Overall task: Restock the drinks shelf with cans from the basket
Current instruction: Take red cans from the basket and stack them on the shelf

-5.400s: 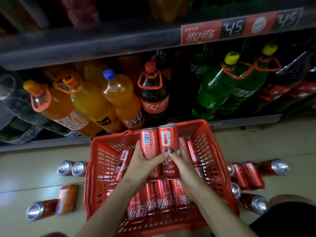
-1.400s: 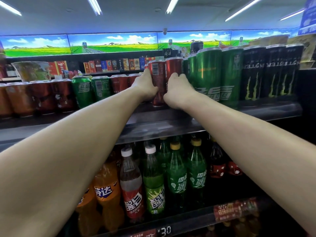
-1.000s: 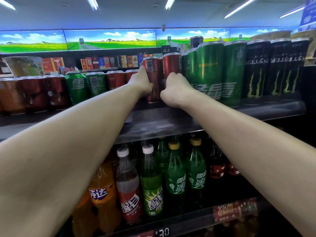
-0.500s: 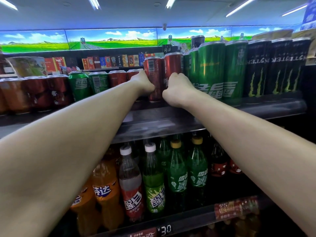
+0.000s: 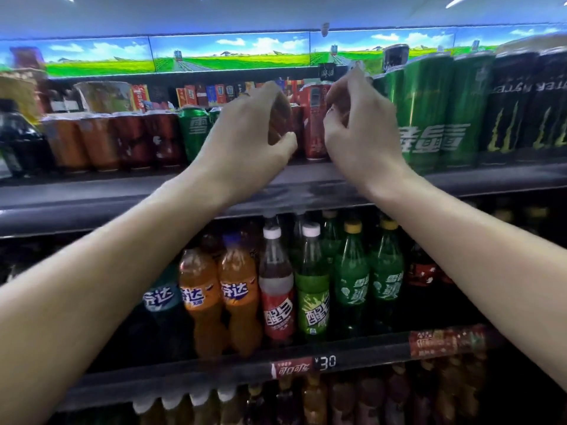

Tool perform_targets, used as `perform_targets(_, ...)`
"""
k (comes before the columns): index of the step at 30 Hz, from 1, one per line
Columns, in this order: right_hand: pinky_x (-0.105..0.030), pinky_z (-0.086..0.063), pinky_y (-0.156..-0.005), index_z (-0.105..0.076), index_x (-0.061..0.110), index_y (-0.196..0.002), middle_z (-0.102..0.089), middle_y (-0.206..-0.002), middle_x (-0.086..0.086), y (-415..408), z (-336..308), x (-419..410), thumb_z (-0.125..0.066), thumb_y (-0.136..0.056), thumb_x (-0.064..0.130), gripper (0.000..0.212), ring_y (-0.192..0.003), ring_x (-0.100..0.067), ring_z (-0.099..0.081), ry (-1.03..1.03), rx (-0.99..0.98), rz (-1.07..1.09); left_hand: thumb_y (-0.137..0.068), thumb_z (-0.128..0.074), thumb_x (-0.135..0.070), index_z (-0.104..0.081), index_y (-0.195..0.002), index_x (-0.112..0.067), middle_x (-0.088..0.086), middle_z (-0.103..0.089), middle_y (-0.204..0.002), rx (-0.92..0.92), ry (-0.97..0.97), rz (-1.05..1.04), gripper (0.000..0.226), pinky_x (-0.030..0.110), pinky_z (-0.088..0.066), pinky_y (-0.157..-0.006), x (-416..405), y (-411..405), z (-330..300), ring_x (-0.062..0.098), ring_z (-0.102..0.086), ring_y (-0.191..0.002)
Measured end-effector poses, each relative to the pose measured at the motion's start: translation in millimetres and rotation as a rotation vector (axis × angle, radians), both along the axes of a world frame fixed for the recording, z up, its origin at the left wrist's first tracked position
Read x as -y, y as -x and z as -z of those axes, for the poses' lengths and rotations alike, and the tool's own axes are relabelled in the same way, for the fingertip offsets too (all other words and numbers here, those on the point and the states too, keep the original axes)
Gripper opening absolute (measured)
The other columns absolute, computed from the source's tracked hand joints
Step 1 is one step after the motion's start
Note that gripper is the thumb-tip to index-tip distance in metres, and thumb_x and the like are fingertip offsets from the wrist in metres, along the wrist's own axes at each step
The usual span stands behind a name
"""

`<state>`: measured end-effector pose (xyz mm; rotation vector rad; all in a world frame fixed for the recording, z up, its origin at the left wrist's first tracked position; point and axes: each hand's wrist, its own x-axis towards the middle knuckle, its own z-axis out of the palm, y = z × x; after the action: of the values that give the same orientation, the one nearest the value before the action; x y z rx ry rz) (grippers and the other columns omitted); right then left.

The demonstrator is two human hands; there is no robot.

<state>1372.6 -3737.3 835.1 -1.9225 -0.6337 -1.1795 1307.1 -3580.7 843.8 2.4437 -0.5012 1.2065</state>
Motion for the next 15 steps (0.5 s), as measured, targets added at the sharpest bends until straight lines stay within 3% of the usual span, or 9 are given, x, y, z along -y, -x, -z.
perform_targets(3, -0.027, -0.048, -0.069, -0.059, 0.003, -0.103, -0.064, -0.089, -0.007, 42.2, 35.6, -19.4, -0.054, -0.094, 0.004, 0.011, -0.077, -0.017, -0.059, -0.060, 0.034, -0.184, -0.093, -0.068, -0.013, -0.060, -0.098, -0.006, 0.003, -0.064, -0.087, 0.152, 0.042, 0.052, 0.012, 0.026, -0.048, -0.067, -18.8, 43.2, 42.1, 0.017, -0.058, -0.074)
perform_targets(6, -0.011, -0.037, -0.064, -0.059, 0.002, -0.101, -0.060, -0.081, -0.001, 79.3, 92.0, -41.2, -0.055, -0.093, 0.001, 0.009, -0.067, -0.004, -0.051, -0.082, 0.001, -0.338, -0.089, -0.069, -0.002, -0.060, -0.093, -0.003, 0.003, -0.060, -0.083, 0.110, 0.050, 0.076, 0.010, 0.018, -0.041, -0.067, -39.0, 77.5, 107.6, 0.016, -0.051, -0.072)
perform_targets(8, -0.010, -0.036, -0.064, -0.059, 0.003, -0.102, -0.058, -0.077, 0.003, 95.6, 141.3, -55.4, -0.056, -0.094, 0.000, 0.009, -0.064, -0.002, -0.050, -0.065, -0.116, -0.431, -0.085, -0.068, 0.001, -0.062, -0.096, -0.004, 0.002, -0.060, -0.086, -0.033, 0.015, 0.066, 0.014, 0.020, -0.043, -0.070, -56.0, 90.7, 164.9, 0.015, -0.052, -0.076)
perform_targets(11, -0.012, -0.036, -0.061, -0.058, 0.009, -0.105, -0.055, -0.076, 0.010, 112.9, 227.3, -75.4, -0.058, -0.096, 0.004, 0.011, -0.063, -0.002, -0.052, 0.009, -0.365, -0.498, -0.085, -0.063, -0.009, -0.057, -0.102, -0.016, -0.006, -0.054, -0.093, -0.358, 0.011, 0.016, 0.020, 0.039, -0.051, -0.070, -82.9, 105.0, 260.1, 0.019, -0.055, -0.082)
perform_targets(13, -0.020, -0.041, -0.060, -0.057, 0.015, -0.107, -0.057, -0.078, 0.010, 121.7, 290.6, -86.2, -0.058, -0.097, 0.008, 0.012, -0.066, -0.004, -0.055, 0.089, -0.555, -0.486, -0.090, -0.062, -0.015, -0.049, -0.101, -0.029, -0.011, -0.051, -0.093, -0.548, 0.006, -0.037, 0.022, 0.045, -0.052, -0.069, -96.8, 116.8, 321.9, 0.020, -0.057, -0.084)
perform_targets(15, -0.032, -0.048, -0.067, -0.056, 0.021, -0.108, -0.059, -0.082, 0.010, 130.0, 357.2, -94.0, -0.057, -0.098, 0.013, 0.012, -0.071, -0.008, -0.057, 0.199, -0.766, -0.436, -0.093, -0.061, -0.018, -0.049, -0.099, -0.029, -0.013, -0.051, -0.089, -0.693, 0.051, -0.065, 0.018, 0.041, -0.051, -0.069, -106.5, 130.5, 378.4, 0.017, -0.057, -0.082)
